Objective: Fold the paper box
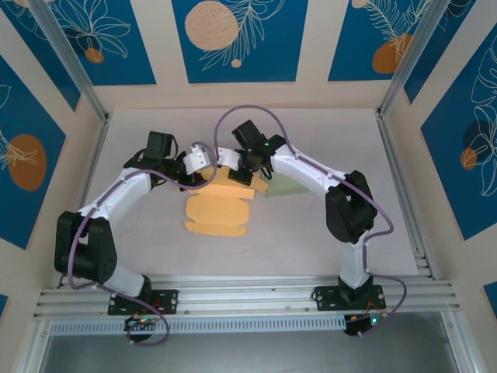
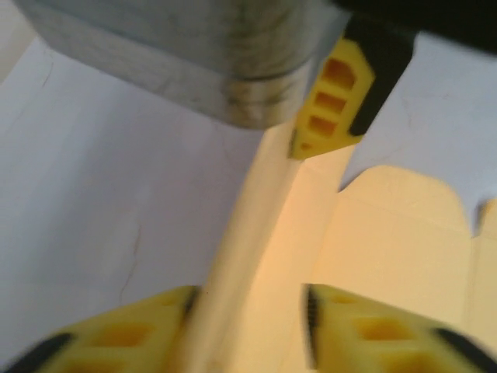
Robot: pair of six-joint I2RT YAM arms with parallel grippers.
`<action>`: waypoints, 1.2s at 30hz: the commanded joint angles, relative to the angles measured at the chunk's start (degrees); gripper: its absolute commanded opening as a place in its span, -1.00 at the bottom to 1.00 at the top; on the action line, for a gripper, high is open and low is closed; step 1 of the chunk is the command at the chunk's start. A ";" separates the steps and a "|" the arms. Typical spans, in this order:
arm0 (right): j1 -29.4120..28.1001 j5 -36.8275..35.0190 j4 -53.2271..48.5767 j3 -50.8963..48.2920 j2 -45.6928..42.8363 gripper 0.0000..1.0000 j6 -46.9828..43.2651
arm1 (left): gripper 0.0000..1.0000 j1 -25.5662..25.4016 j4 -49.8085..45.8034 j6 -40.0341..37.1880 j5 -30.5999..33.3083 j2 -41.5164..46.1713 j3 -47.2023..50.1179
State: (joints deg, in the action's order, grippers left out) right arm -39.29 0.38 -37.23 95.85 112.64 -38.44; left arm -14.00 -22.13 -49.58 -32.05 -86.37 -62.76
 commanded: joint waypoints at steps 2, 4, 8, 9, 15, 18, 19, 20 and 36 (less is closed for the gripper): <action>0.70 5.16 -0.39 1.14 0.86 -0.68 4.51 | -0.65 -1.13 -0.97 -0.70 1.66 -0.31 0.38; 1.38 5.93 -0.07 0.55 0.00 -0.47 6.76 | -0.80 -1.59 0.58 -0.39 2.25 0.21 1.59; 2.96 7.18 2.06 -1.51 -3.18 -0.06 13.75 | -0.95 -2.89 4.20 0.41 4.65 1.64 4.80; 3.62 7.96 2.28 -2.12 -4.27 -0.04 16.27 | -0.94 -3.22 5.40 0.71 5.70 2.32 6.03; 5.74 -0.78 4.49 -4.61 -13.22 0.00 43.03 | -0.93 -6.26 17.11 4.27 13.19 9.40 16.64; 7.82 0.93 -0.08 -4.52 -15.70 -0.01 60.75 | -0.93 -9.90 22.61 3.95 20.07 12.26 21.79; 8.34 3.09 0.36 -6.02 -16.67 -0.01 65.16 | -0.96 -11.15 23.67 3.24 22.51 12.76 22.90; 8.61 5.30 2.46 -8.55 -17.90 -0.01 68.61 | -1.00 -12.83 25.70 2.65 26.57 13.19 24.11; 5.14 9.37 24.65 -31.91 -21.13 0.19 95.78 | -1.00 -22.04 50.17 -13.09 48.71 15.68 32.64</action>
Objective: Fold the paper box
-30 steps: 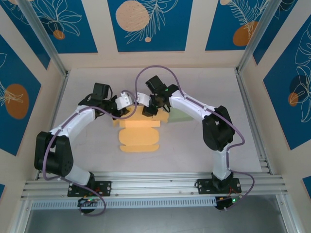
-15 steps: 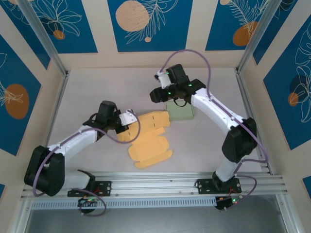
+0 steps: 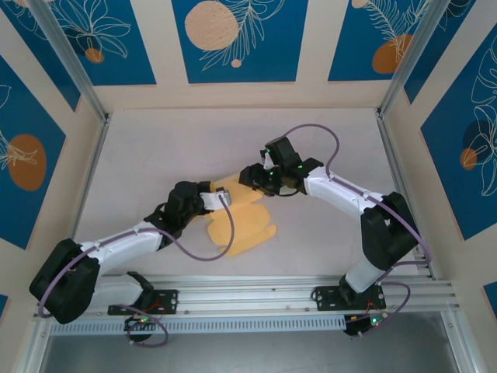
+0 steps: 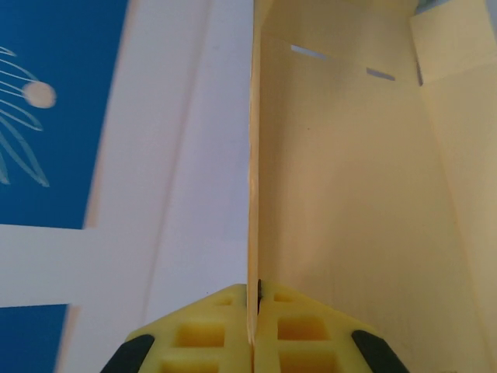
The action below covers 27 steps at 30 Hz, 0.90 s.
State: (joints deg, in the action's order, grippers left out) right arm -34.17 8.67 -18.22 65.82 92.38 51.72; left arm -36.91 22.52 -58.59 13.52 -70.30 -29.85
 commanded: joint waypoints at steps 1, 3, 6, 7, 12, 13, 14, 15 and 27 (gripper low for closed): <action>0.39 1.11 6.19 -2.45 -0.96 0.19 5.83 | -1.00 1.37 6.19 -4.25 2.52 -1.64 -0.97; 1.19 -0.10 6.36 -3.24 -1.64 0.19 5.69 | -1.00 2.11 8.50 -4.08 0.12 -5.68 -2.28; 2.20 -1.24 6.50 -3.42 -3.10 0.22 4.85 | -1.00 2.05 11.42 -4.62 -0.92 -11.97 -4.03; 2.41 -1.51 6.53 -3.23 -3.29 0.22 4.52 | -1.00 2.05 12.39 -4.81 -0.57 -13.46 -4.49; 4.31 -0.53 6.20 -0.05 0.29 0.23 4.54 | -1.00 2.10 15.98 -4.94 -0.86 -15.42 -5.04; 4.72 0.42 7.32 0.01 1.24 0.22 5.12 | -1.00 2.04 15.74 -4.93 -1.07 -15.24 -5.29; 5.16 1.63 9.00 -0.06 2.39 0.23 6.01 | -1.00 2.03 15.43 -5.12 -1.13 -15.17 -5.46; 5.45 2.58 10.68 -0.08 3.42 0.23 6.77 | -1.00 2.03 15.59 -5.43 -0.73 -15.21 -5.54; 5.09 7.51 24.92 4.11 14.47 0.10 9.40 | -1.00 1.92 15.77 -7.51 -0.15 -14.87 -4.67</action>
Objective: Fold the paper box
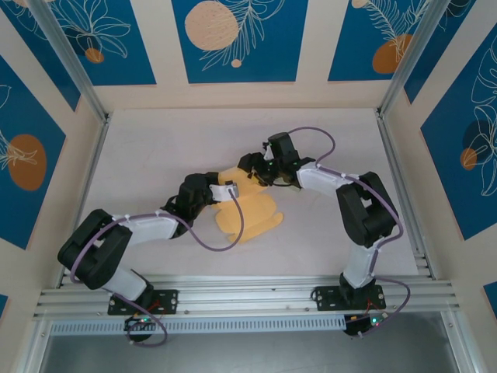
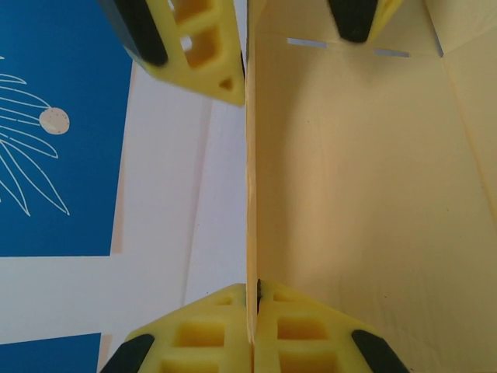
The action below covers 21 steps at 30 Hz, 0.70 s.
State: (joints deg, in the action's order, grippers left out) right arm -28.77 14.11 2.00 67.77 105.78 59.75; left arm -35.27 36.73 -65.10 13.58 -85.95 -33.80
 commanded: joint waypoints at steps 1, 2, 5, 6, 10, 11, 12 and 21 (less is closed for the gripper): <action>-0.28 2.16 6.27 1.66 1.41 -0.01 1.67 | -1.00 0.24 1.49 -0.99 -0.46 0.70 -0.67; -0.25 2.45 8.49 1.05 1.82 -0.17 1.97 | -1.00 0.24 1.22 -0.99 -0.64 0.59 -0.83; 0.03 3.02 12.65 -0.62 2.61 -0.65 2.87 | -0.62 0.23 -1.07 -0.29 -1.51 0.50 -1.39; 0.12 3.13 13.82 -1.15 2.82 -0.75 3.11 | -0.42 0.29 -2.64 0.54 -2.33 1.09 -1.55; 0.62 4.05 17.91 -3.03 3.83 -0.83 4.30 | 0.14 0.28 -10.32 7.77 -8.54 7.13 -2.51; 0.73 4.33 19.29 -3.48 4.15 -0.84 4.64 | 0.22 0.37 -12.97 11.39 -10.90 9.25 -3.16; 0.68 4.64 20.58 -4.05 4.40 -0.84 4.91 | 0.28 0.33 -17.10 14.59 -13.11 11.58 -4.39; 0.42 3.91 27.94 -7.73 5.36 -0.83 8.29 | 0.14 -2.52 -32.56 30.42 -8.31 20.05 -6.93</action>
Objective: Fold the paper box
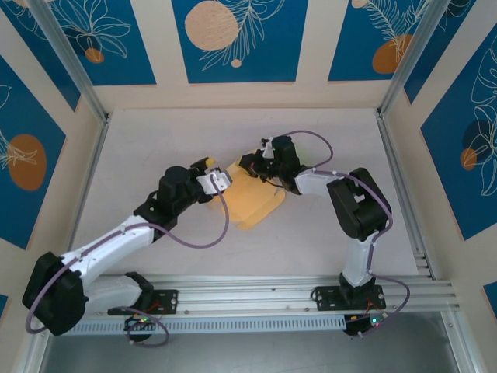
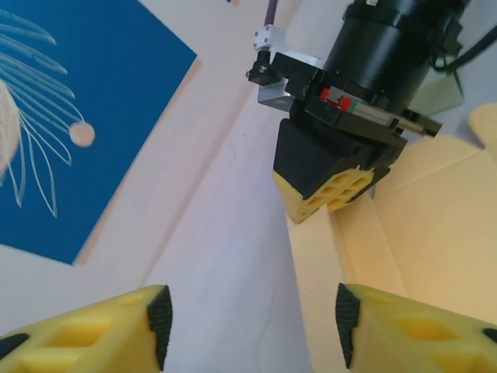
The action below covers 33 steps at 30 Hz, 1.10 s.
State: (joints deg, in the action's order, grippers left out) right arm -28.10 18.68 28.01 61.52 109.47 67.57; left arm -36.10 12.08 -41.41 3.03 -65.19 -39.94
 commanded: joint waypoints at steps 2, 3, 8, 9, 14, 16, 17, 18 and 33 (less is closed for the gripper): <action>-0.53 -0.92 2.91 -1.66 2.21 -0.83 1.67 | 0.13 -4.62 -7.28 4.68 6.78 -2.83 -0.66; -0.71 -1.29 3.46 -1.81 2.40 -0.83 2.34 | 0.13 -6.32 -6.34 2.85 9.67 -4.55 -0.73; -2.16 -3.43 5.19 -3.17 2.77 -0.83 6.59 | -0.17 -10.86 0.64 -7.54 24.79 -16.53 -2.74; -2.45 -4.00 5.67 -3.69 2.68 -0.83 7.54 | -0.29 -10.92 3.40 -9.43 27.85 -18.87 -3.02; -3.62 -5.28 6.27 -5.13 2.50 -0.83 9.97 | -0.25 -10.74 14.41 -14.35 31.88 -23.28 -3.09; -4.13 -5.36 6.34 -5.27 2.59 -0.83 10.29 | -0.26 -10.53 13.34 -14.53 31.16 -23.92 -3.97; -4.32 -5.45 6.27 -5.35 2.52 -0.83 10.37 | -0.28 -10.41 13.24 -14.73 31.08 -24.36 -4.17; -4.54 -5.56 6.27 -5.48 2.46 -0.83 10.56 | -0.39 -10.28 13.23 -15.00 31.12 -24.85 -4.26; -4.87 -3.92 4.96 -6.97 -0.07 -0.77 11.58 | -1.00 -6.69 17.21 -19.35 27.83 -29.31 -2.76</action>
State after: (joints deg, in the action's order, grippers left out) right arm -31.88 11.29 37.76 56.82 110.80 79.07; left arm -45.32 27.77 -59.40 31.29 -92.95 -42.81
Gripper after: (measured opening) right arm 0.115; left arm 0.056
